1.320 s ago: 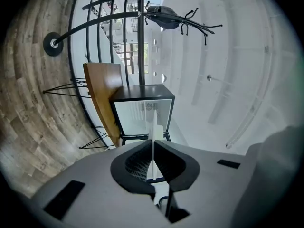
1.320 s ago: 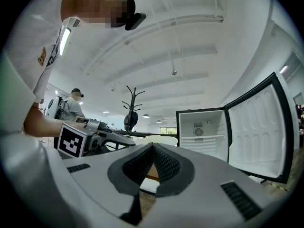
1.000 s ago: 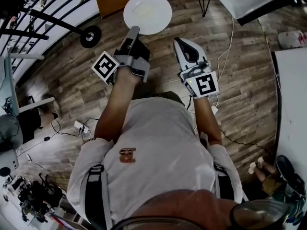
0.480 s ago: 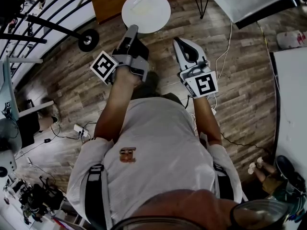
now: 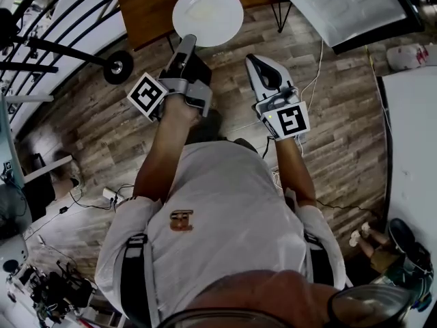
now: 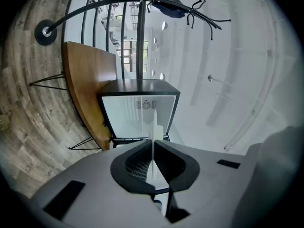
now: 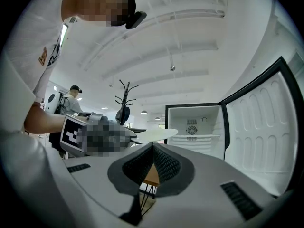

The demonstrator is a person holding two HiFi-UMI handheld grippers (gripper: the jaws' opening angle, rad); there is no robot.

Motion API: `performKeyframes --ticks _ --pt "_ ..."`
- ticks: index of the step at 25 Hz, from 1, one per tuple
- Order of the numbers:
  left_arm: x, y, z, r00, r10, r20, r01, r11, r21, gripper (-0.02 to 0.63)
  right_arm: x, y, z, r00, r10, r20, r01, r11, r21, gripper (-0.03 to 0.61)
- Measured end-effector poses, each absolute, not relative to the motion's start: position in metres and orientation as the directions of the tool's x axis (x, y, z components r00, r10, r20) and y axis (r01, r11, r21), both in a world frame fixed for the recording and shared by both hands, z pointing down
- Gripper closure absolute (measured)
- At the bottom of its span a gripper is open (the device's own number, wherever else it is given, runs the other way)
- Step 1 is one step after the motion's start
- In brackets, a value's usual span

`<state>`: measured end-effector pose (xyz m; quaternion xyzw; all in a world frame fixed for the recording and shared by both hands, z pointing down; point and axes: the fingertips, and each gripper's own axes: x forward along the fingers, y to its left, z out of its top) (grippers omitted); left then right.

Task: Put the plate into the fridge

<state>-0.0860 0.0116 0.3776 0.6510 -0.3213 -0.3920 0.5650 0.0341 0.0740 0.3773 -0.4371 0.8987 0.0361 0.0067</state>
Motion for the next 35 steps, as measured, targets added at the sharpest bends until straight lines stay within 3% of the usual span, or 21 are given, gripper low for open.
performKeyframes --ticks 15,35 --pt "-0.113 -0.183 0.360 0.517 -0.843 -0.148 0.035 -0.152 0.988 0.586 0.000 -0.122 0.366 -0.596 -0.803 0.001 -0.802 0.594 0.064 0.546" --pt "-0.084 -0.281 0.346 0.510 -0.842 -0.176 0.036 -0.183 0.982 0.586 0.006 -0.205 0.374 -0.598 -0.802 0.009 -0.799 0.597 0.068 0.546"
